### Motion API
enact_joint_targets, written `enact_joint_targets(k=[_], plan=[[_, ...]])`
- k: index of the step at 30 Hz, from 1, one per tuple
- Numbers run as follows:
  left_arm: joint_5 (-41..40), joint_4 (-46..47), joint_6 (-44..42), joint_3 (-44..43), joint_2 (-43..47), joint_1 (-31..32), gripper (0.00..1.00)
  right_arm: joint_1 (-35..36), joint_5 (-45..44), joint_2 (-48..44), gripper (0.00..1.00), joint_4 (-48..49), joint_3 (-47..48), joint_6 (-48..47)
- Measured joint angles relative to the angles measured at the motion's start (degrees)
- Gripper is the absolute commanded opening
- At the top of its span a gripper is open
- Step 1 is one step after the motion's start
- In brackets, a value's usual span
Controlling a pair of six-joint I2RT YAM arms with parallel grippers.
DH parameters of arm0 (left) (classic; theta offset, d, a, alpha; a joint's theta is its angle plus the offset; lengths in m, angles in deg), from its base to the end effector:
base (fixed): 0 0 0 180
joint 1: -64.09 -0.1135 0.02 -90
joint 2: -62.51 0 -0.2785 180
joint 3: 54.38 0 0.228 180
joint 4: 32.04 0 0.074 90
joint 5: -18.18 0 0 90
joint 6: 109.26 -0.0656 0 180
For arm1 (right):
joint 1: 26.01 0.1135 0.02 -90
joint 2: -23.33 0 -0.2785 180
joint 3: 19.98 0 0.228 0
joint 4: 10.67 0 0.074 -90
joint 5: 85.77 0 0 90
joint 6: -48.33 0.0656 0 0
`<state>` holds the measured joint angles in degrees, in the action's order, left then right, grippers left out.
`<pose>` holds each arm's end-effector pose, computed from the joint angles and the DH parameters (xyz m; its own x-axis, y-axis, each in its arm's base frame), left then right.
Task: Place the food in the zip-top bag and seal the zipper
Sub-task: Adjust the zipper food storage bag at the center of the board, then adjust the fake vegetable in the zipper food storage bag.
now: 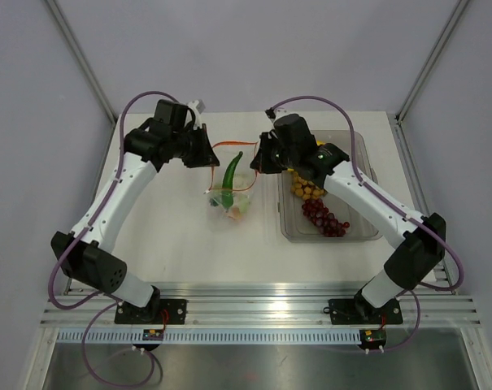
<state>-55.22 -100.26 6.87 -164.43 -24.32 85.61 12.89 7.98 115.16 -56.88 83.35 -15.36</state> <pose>0.2824 -0.1315 0.3847 -0.8282 -0.1271 -0.5459 0.1946 0.8481 -0.4928 0.2829 0.2338 0.3579 -0.6935 0.0087 -0.7204 -0.4028 0.8244 0.3977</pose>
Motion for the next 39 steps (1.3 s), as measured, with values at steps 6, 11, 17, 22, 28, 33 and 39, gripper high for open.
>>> enact_joint_targets(k=[6,11,17,22,28,33,39], plan=[[-0.02,2.45,0.09,6.1,-1.18,0.17,0.0,0.0,-1.75,1.75,0.0,0.9,0.59,-0.13],[0.09,2.91,0.28,6.75,-1.66,0.22,0.0,0.0,-6.36,3.1,0.02,-1.25,-1.95,0.04],[1.25,4.13,0.74,6.23,-1.66,0.39,0.0,0.0,-9.81,2.73,0.41,-2.95,-1.81,0.13],[2.93,5.31,1.51,6.23,-1.66,0.42,0.0,0.72,-10.56,-0.63,0.58,-4.83,-1.07,-0.13],[4.31,6.38,2.27,6.23,-1.66,0.44,0.0,5.25,-12.79,-4.61,0.55,-5.18,3.26,-0.44],[4.85,6.43,2.47,6.23,-1.66,0.52,0.0,7.26,-12.63,-5.07,0.5,-2.08,2.93,1.7],[5.42,6.4,2.45,6.23,-1.64,0.55,0.0,7.23,-10.4,-1.03,0.53,1.7,1.73,5.44]])
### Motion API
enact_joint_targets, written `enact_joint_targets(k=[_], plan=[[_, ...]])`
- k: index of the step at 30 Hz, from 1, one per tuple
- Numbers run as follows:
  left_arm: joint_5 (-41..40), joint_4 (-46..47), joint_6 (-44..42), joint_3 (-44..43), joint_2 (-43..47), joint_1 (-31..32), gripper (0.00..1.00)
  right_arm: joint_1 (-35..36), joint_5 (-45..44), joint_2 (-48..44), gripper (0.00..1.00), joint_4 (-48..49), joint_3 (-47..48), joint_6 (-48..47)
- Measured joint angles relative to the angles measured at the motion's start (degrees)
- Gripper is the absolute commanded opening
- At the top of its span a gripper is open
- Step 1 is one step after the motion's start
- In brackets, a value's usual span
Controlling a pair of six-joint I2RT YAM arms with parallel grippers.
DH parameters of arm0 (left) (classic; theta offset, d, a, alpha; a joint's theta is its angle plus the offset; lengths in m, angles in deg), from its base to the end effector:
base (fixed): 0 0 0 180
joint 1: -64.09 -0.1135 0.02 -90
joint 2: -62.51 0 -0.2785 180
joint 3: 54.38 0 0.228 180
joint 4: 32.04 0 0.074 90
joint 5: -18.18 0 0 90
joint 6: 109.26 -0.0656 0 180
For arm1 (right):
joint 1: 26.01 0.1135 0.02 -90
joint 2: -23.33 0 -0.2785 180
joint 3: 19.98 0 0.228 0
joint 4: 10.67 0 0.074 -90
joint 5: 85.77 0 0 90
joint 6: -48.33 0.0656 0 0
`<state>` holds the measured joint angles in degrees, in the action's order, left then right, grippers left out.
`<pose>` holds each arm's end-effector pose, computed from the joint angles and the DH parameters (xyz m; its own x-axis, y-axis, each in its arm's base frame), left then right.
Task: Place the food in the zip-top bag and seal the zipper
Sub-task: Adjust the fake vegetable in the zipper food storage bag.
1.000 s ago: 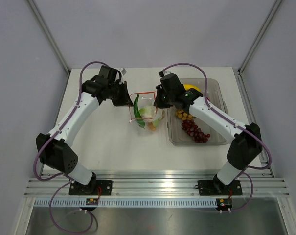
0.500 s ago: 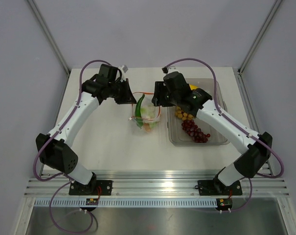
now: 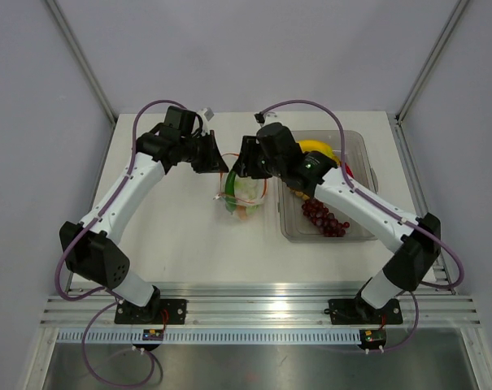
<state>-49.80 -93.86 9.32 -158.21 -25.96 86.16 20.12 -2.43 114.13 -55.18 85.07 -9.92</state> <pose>0.2922 -0.1450 0.3546 -0.8711 -0.1254 -0.4749 0.1947 0.7995 -0.5682 0.2585 0.2579 0.3780 -0.6372 0.0913 -0.7652 -0.3661 0.8379 0.4048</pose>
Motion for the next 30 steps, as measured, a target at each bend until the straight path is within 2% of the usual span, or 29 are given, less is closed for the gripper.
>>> enact_joint_targets(k=[7,10,11,15,17,30], plan=[[0.42,0.04,0.0,0.0,0.0,0.0,0.0,0.0,2.51,6.05,0.5,1.51,-0.02,1.57],[0.66,0.13,0.0,0.0,0.02,-0.07,0.0,0.0,2.73,7.26,0.38,2.1,-0.02,1.79],[0.74,0.15,0.0,0.0,0.02,-0.04,0.0,0.0,2.71,7.48,0.27,2.67,-0.04,1.95],[1.05,0.22,0.0,0.0,0.02,0.04,0.0,0.0,2.67,7.32,0.06,5.51,-1.29,2.12],[1.16,0.22,0.0,0.0,0.02,0.09,0.0,0.02,2.64,6.67,0.01,7.98,-3.67,1.88],[4.15,1.88,3.1,1.53,0.85,0.17,0.0,2.54,-0.66,-3.1,0.0,31.65,-26.75,-1.31]])
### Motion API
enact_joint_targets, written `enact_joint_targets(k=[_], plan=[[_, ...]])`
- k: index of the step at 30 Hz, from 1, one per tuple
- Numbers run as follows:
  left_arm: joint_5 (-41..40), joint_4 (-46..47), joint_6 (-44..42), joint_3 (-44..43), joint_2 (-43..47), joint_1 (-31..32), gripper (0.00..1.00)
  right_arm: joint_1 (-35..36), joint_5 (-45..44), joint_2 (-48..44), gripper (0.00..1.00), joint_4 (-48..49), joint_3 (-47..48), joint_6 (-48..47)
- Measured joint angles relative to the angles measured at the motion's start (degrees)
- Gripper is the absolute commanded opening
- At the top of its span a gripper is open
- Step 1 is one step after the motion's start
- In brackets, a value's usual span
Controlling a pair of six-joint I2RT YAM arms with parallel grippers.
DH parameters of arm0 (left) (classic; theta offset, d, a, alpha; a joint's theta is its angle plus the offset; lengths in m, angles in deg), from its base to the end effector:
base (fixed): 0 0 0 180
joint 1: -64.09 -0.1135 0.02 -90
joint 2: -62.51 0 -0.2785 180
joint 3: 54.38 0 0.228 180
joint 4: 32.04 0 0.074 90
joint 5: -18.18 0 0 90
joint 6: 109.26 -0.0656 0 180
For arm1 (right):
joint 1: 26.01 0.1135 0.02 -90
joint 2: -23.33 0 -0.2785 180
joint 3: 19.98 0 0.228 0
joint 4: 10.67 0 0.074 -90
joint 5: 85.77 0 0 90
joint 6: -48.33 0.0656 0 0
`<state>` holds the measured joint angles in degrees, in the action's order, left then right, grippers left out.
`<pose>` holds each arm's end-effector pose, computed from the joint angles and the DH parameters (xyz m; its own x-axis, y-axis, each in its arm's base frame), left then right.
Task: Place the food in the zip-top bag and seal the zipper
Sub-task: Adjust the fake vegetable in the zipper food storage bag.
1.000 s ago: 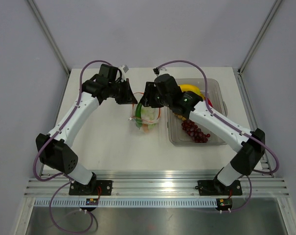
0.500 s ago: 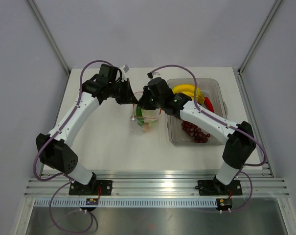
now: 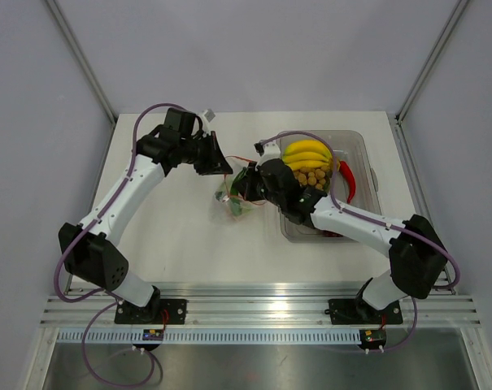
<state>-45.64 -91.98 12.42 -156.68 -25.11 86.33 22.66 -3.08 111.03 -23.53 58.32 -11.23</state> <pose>0.2876 -0.1489 0.3552 -0.8888 -0.1457 -0.4344 0.1884 0.7480 -0.6364 0.2456 0.2667 0.3019 -0.5536 0.1314 -0.8223 -0.4484 0.7851 0.4273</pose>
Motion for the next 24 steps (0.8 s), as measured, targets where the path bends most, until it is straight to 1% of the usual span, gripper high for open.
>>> enact_joint_targets(k=[8,15,17,18,19,20,22,24], plan=[[0.28,0.55,0.74,0.22,0.68,0.0,0.0,0.74,-0.09,0.46,0.0,6.01,-3.85,-3.15],[0.42,0.66,1.33,0.46,0.98,0.0,0.0,0.81,1.36,1.6,0.0,6.19,-4.0,-5.9],[0.46,0.72,1.4,0.52,0.98,0.0,0.0,0.81,2.01,2.69,0.05,4.57,-2.8,-6.78],[0.52,0.74,1.44,0.59,0.98,0.0,0.0,0.81,2.38,3.13,0.12,3.72,-2.16,-7.13],[0.61,0.85,1.46,0.72,1.01,0.0,0.0,0.83,2.56,3.37,0.3,2.93,-1.62,-7.41],[0.63,1.07,1.51,0.94,1.01,0.0,0.0,0.83,2.8,3.41,0.35,1.95,-1.27,-7.63],[0.63,1.18,1.64,1.09,1.01,0.0,0.0,0.85,3.19,3.3,0.4,-0.33,-0.44,-8.11],[0.61,1.42,1.68,1.2,1.01,0.0,0.0,0.85,3.28,2.82,0.41,-3.28,0.2,-8.48]])
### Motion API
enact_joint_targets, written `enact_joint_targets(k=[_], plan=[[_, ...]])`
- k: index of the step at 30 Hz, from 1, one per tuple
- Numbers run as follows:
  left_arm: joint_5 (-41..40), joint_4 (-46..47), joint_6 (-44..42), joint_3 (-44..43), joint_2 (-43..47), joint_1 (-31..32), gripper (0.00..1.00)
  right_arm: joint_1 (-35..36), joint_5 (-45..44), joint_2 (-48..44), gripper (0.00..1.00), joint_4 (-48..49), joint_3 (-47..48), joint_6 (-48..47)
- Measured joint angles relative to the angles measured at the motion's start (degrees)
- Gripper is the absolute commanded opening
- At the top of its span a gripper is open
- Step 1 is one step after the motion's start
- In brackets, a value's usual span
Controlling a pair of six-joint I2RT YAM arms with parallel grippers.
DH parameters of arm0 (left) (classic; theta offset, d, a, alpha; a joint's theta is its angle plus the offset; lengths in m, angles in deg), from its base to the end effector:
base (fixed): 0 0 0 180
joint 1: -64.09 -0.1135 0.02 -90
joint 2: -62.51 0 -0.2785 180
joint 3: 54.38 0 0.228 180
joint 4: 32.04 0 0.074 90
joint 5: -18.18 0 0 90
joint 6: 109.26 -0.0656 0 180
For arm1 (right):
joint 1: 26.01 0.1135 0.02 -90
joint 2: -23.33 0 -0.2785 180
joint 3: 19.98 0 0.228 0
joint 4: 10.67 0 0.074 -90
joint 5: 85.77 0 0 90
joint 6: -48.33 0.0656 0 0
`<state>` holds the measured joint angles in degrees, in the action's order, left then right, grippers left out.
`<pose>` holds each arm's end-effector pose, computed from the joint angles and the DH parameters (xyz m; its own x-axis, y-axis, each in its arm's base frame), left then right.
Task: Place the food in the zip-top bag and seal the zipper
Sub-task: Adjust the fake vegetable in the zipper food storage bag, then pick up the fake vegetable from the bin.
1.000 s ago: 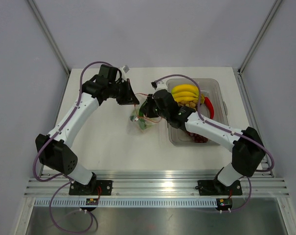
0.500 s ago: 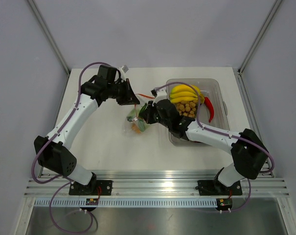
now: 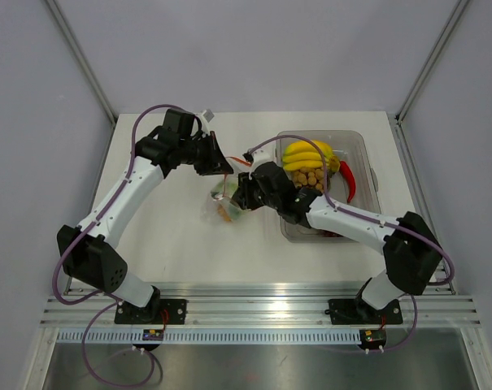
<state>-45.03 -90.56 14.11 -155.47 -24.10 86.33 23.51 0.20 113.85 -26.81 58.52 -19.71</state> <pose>0.2846 -0.1483 0.3564 -0.8882 -0.1673 -0.4280 0.1787 0.7323 -0.6571 0.2427 0.2773 0.2787 -0.5528 -0.0731 -0.8301 -0.5518 0.7785 0.2989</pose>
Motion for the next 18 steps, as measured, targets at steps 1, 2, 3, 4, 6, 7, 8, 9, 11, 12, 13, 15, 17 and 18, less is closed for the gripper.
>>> enact_joint_targets(k=[1,2,3,4,6,7,8,9,11,12,13,15,17,18], plan=[[-0.02,0.11,0.04,0.0,0.0,0.0,0.0,0.0,0.0,-0.44,0.43,-1.27,0.22,-0.17],[-0.02,0.15,0.13,0.02,0.0,0.0,0.0,0.0,-0.11,-1.25,0.43,-2.93,0.46,-0.37],[-0.02,0.2,0.15,0.02,0.0,0.0,0.0,0.0,-0.46,-2.27,0.43,-4.74,0.79,-0.63],[-0.02,0.26,0.17,0.02,0.0,0.0,0.0,0.0,-0.94,-3.32,0.43,-6.4,1.31,-0.87],[-0.02,0.48,0.17,0.04,0.0,0.0,0.0,0.0,-2.08,-6.12,0.47,-9.16,2.8,-1.38],[-0.02,0.55,0.2,0.07,0.0,0.0,0.0,0.0,-2.67,-7.45,0.47,-9.84,3.19,-1.57],[-0.04,0.59,0.2,0.04,0.0,0.0,0.0,-0.07,-3.45,-9.29,0.47,-10.6,3.69,-1.75],[-0.04,0.61,0.2,0.07,0.0,0.0,0.0,-0.22,-4.33,-11.21,0.47,-11.32,4.04,-1.84],[-0.07,0.68,0.22,0.07,0.0,0.0,0.0,-1.4,-5.53,-14.69,0.49,-12.76,4.7,-1.79],[-0.07,0.74,0.24,0.07,0.0,0.0,0.0,-2.75,-5.99,-16.41,0.56,-13.35,5.01,-1.68],[-0.09,0.81,0.33,0.07,0.0,0.0,0.0,-5.01,-6.58,-18.16,0.58,-14.36,5.33,-1.29],[-0.24,0.94,0.5,0.07,0.0,0.0,0.0,-9.88,-8.24,-20.13,0.61,-16.48,5.95,-0.98],[-0.46,0.96,0.74,0.07,0.0,0.0,0.0,-15.65,-10.62,-20.81,0.65,-20.02,6.97,-0.39],[-0.52,0.94,0.79,0.07,0.0,0.0,0.0,-18.58,-11.65,-20.72,0.66,-21.92,7.37,-0.28]])
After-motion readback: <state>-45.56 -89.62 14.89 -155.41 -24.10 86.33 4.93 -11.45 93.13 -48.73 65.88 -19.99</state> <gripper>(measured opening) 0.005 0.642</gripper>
